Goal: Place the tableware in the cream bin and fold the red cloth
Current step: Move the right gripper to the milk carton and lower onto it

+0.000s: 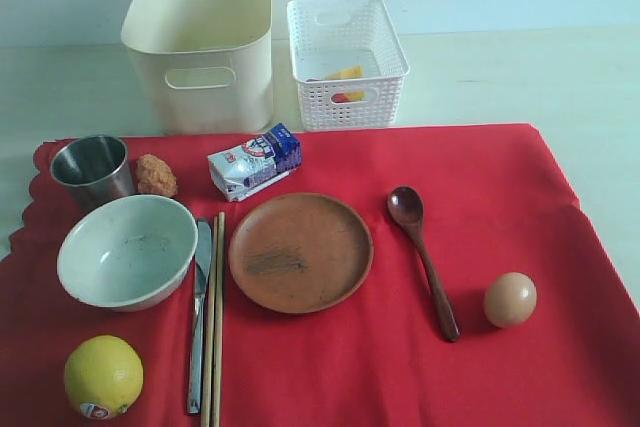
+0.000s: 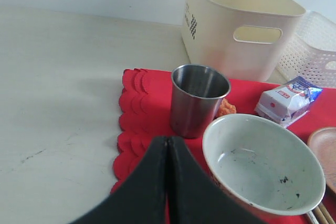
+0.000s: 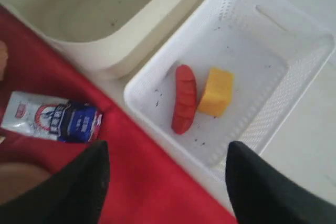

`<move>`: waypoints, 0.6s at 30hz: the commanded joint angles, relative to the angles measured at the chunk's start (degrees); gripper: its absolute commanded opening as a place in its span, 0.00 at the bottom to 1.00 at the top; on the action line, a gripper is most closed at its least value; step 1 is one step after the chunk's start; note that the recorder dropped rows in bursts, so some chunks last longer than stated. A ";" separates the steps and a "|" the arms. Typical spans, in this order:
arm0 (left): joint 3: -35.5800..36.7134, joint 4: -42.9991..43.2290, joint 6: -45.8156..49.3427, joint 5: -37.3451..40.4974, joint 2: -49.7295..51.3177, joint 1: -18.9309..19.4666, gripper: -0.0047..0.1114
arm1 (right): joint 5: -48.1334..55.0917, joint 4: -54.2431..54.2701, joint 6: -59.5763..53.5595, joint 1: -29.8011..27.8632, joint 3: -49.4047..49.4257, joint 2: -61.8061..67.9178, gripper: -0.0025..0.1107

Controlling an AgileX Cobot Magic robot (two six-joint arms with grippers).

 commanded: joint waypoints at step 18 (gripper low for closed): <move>0.20 -0.42 -0.12 -0.48 -0.32 0.07 0.04 | 11.20 6.20 -16.45 14.74 -0.54 2.27 0.57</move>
